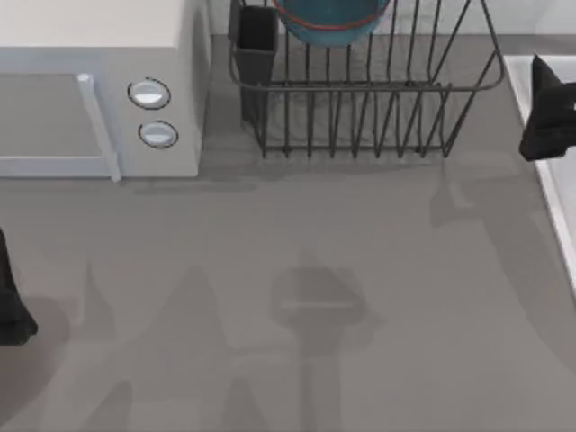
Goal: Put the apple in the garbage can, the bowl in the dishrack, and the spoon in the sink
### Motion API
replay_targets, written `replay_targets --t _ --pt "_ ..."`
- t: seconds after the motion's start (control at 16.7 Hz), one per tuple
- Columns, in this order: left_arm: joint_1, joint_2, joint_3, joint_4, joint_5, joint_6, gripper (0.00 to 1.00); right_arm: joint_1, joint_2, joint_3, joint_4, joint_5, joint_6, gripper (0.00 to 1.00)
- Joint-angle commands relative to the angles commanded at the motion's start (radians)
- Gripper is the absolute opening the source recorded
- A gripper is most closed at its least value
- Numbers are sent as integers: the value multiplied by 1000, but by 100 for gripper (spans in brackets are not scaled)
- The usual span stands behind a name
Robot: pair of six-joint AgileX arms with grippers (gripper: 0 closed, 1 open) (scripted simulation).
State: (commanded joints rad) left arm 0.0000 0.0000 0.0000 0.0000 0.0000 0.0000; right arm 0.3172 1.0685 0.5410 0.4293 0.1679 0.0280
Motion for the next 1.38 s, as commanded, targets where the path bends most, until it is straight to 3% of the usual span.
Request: replay_targets --t 0.36,0.66,1.38 --pt "0 0 0 0 0 0 100 -175 -671 -378 -241 -136 -23 100" --pt "0 0 0 0 0 0 100 -288 -996 -527 -391 -168 -29 100" --pt "0 0 0 0 0 0 100 -342 -999 -480 -489 -171 -66 100"
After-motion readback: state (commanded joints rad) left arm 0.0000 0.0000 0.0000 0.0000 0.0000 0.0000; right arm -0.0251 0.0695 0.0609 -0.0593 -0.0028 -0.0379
